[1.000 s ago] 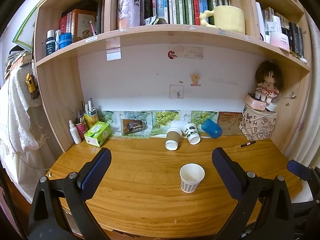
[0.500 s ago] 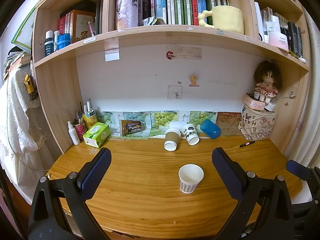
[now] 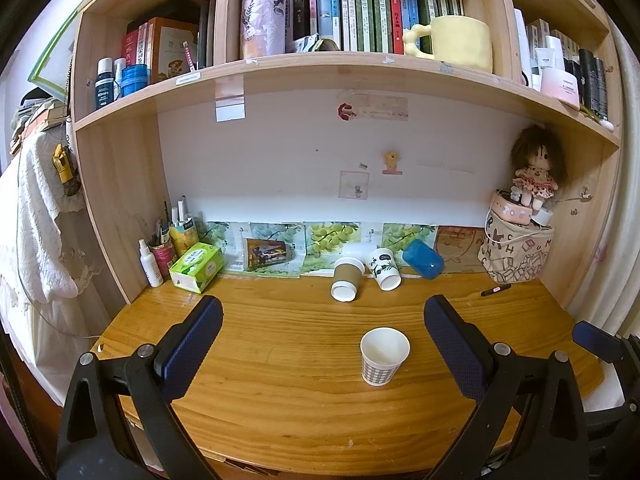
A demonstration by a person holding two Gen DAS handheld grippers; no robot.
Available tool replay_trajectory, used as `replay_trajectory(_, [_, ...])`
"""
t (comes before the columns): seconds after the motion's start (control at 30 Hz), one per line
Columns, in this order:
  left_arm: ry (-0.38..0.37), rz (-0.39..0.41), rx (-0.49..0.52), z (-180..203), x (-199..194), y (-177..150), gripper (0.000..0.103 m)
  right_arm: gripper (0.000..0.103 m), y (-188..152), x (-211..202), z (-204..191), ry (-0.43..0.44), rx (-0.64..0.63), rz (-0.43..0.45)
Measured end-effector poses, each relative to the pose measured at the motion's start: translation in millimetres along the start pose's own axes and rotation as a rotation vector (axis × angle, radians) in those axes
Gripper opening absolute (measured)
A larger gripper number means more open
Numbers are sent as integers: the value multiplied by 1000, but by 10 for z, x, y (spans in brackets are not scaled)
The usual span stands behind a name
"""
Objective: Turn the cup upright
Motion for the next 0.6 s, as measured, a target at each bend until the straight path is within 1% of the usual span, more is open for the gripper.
replay_trajectory(0.27, [1,2,-1,-5,-6,-1,101,103,-3,-20,-20,6,-4,1])
replay_trajectory(0.6, [14,-14,-9,4,2,-33,101,103,-7,1,-35,18,0,-8])
Point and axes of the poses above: each gripper's, at about its wrist camera, not at the fingertips, and x roughly the way its jaws point, z to its right, y to its top, the point moved 10 cm from there along x, roughly the way its jaws point, and after that the axes turned 8 degrees about -x, right-handed, at the moved point
